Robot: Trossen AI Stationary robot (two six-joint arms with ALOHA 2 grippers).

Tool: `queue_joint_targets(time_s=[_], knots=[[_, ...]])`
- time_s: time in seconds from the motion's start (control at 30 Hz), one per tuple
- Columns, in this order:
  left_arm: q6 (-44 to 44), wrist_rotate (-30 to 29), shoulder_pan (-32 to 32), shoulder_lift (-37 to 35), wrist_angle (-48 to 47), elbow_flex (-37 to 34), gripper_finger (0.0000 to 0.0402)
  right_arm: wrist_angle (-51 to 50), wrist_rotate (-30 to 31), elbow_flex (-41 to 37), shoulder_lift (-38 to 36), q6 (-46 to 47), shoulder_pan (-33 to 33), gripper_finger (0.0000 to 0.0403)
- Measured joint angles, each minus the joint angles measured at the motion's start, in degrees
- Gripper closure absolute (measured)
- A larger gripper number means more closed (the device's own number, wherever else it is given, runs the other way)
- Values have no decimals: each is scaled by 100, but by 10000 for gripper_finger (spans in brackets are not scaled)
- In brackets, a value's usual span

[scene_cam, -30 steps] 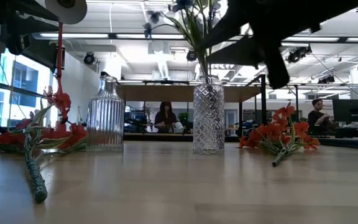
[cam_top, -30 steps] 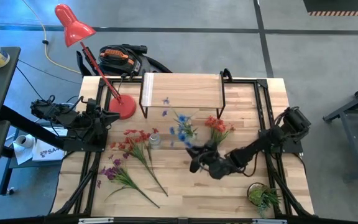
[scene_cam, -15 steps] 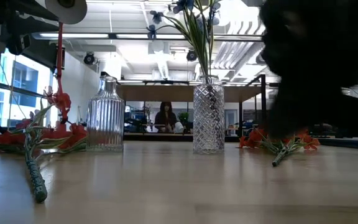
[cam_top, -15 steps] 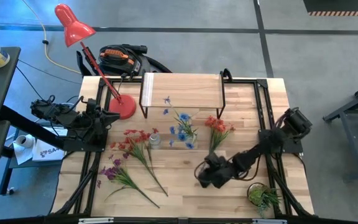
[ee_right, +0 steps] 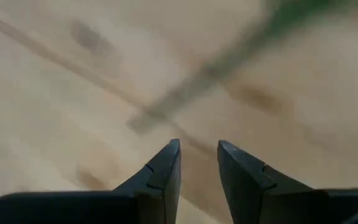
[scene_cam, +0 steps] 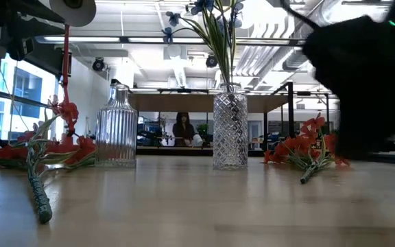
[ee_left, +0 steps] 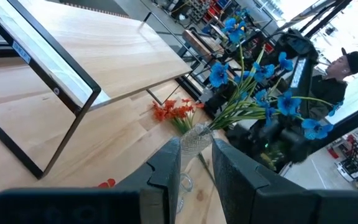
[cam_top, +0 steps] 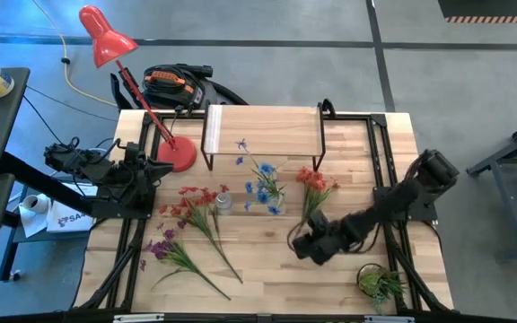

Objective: Pick and place flowers into a vace then onto a shelf
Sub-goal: Put the right orange flowers into the right transparent flower vase

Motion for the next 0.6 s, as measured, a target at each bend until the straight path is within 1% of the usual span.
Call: queue_joint_targets(time_s=[0.03,0.1,0.2,0.23,0.3,0.37,0.43,0.47,0.5,0.53,0.6], knots=[[-1,0,0,0,0,1,275,260,143,0,-201,-334,-48,304],[0,0,0,0,-2,1,275,893,211,-49,-642,-894,-148,304],[101,-86,-1,0,-45,0,275,2568,-68,-475,-1217,-1565,-323,306],[136,-128,0,0,-47,1,275,3406,-94,-707,-1373,-1734,-371,308],[155,-256,-1,0,-48,1,275,5518,-38,-1197,-1553,-2246,-429,314],[157,-319,0,0,-44,1,275,7644,235,-1621,-1575,-2991,-443,322],[156,-317,0,0,-42,1,275,9157,562,-1894,-1523,-3745,-420,331],[153,-306,0,0,-42,1,275,9590,621,-1939,-1492,-3999,-406,335],[150,-291,0,0,-42,1,275,9813,540,-1938,-1478,-4179,-397,339],[144,-282,0,0,-40,1,275,9778,361,-1890,-1476,-4256,-394,343],[131,-275,0,0,-39,1,275,9217,-29,-1595,-1470,-4156,-387,350]])
